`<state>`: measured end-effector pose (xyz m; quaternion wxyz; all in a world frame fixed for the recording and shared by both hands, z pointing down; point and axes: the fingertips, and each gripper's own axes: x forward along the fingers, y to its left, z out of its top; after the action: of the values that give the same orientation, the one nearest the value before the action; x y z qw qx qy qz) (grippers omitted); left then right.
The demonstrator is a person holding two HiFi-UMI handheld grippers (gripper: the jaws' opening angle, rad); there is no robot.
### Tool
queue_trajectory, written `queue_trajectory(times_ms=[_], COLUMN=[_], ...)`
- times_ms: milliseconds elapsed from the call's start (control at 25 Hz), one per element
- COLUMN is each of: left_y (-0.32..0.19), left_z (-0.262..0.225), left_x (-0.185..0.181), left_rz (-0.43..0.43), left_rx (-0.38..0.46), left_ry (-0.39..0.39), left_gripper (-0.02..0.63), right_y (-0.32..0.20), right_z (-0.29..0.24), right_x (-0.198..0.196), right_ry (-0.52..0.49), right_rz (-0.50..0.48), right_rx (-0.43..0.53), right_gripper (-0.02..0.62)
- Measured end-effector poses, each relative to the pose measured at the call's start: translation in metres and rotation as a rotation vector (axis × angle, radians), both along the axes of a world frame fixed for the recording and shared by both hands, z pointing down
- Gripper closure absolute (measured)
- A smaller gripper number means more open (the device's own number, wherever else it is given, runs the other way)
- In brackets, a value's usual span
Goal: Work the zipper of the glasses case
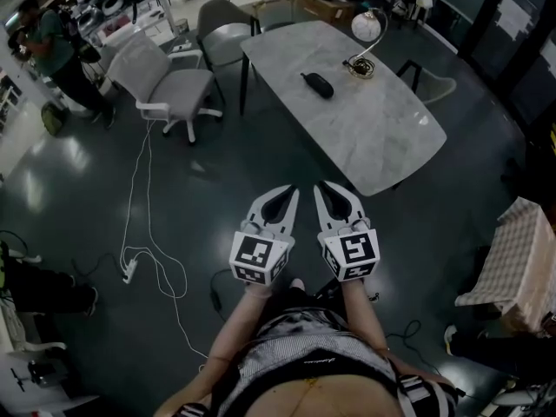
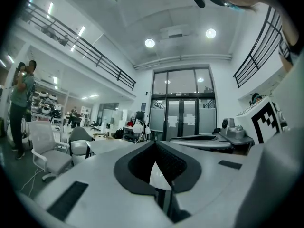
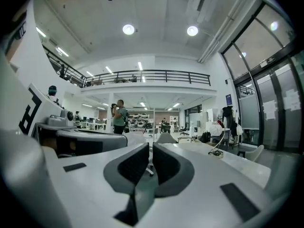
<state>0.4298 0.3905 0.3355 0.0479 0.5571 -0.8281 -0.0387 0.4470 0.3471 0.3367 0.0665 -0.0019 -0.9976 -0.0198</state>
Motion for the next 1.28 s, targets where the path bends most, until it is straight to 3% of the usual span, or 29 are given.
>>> queue_trajectory(times_ms=[240, 800, 1280], left_y=[-0.008, -0.042, -0.059], left_z=[0.013, 0.015, 0.019], left_x=[-0.049, -0.172, -0.225], left_rz=[0.024, 0.084, 0.151], left_rx=[0.01, 0.016, 0.004], left_ry=[0.037, 0.036, 0.064], left_gripper=[0.603, 0.603, 0.603], right_y=[-0.005, -0.03, -0.046], right_z=[0.01, 0.013, 0.017], right_x=[-0.048, -0.176, -0.225], right_ry=[0.009, -0.001, -0.003], right_rz=[0.012, 0.039, 0.11], right_rx=[0.004, 0.021, -0.007], right_gripper=[0.522, 0.522, 0.521])
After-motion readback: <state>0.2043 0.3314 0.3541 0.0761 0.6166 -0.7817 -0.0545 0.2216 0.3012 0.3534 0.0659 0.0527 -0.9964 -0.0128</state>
